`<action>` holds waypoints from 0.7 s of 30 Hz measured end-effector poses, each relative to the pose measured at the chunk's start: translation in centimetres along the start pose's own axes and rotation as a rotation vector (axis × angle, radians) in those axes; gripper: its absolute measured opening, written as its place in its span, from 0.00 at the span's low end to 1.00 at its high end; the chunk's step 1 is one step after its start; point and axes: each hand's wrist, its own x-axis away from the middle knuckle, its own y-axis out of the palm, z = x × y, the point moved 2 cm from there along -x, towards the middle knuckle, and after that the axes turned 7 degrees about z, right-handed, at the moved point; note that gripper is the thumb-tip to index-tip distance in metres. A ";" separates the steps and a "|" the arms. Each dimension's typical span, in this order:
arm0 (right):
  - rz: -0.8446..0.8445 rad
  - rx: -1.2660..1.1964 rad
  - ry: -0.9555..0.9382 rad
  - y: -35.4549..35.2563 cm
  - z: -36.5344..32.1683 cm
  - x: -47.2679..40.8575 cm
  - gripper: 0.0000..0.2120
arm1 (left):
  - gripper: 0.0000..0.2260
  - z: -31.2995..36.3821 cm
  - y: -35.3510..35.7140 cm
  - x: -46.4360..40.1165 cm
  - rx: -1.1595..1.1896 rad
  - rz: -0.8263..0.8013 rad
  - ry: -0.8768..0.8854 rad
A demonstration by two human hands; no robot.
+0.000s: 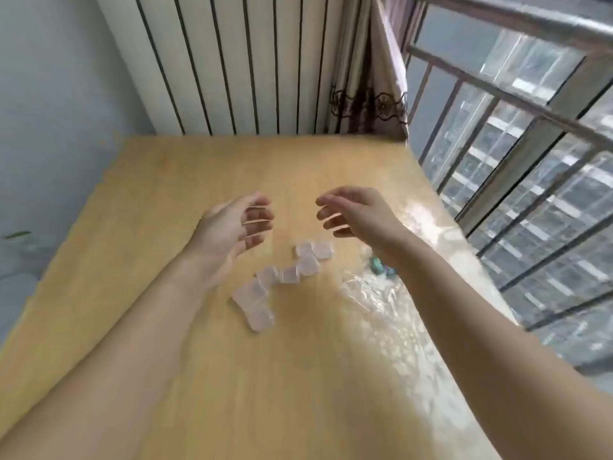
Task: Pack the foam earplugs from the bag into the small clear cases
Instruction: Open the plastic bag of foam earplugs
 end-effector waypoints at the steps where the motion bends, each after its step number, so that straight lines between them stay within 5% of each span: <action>1: -0.046 0.091 -0.081 0.2 1.9 -0.1 0.09 | 0.09 -2.0 0.3 -0.4 0.031 0.014 0.029; 8: 0.023 0.491 -0.655 -0.9 9.2 2.3 0.05 | 0.07 -9.9 1.9 1.5 -0.033 0.182 0.483; 12: 0.157 0.856 -0.724 -2.7 13.3 6.2 0.22 | 0.04 -12.7 3.2 7.1 -0.404 0.332 0.841; 15: 0.188 0.879 -0.723 -3.3 14.5 8.5 0.28 | 0.06 -14.3 4.8 10.1 -0.381 0.413 0.810; 21: 0.256 0.938 -0.647 -4.0 15.4 7.1 0.16 | 0.02 -15.2 7.2 8.7 -0.415 0.348 0.713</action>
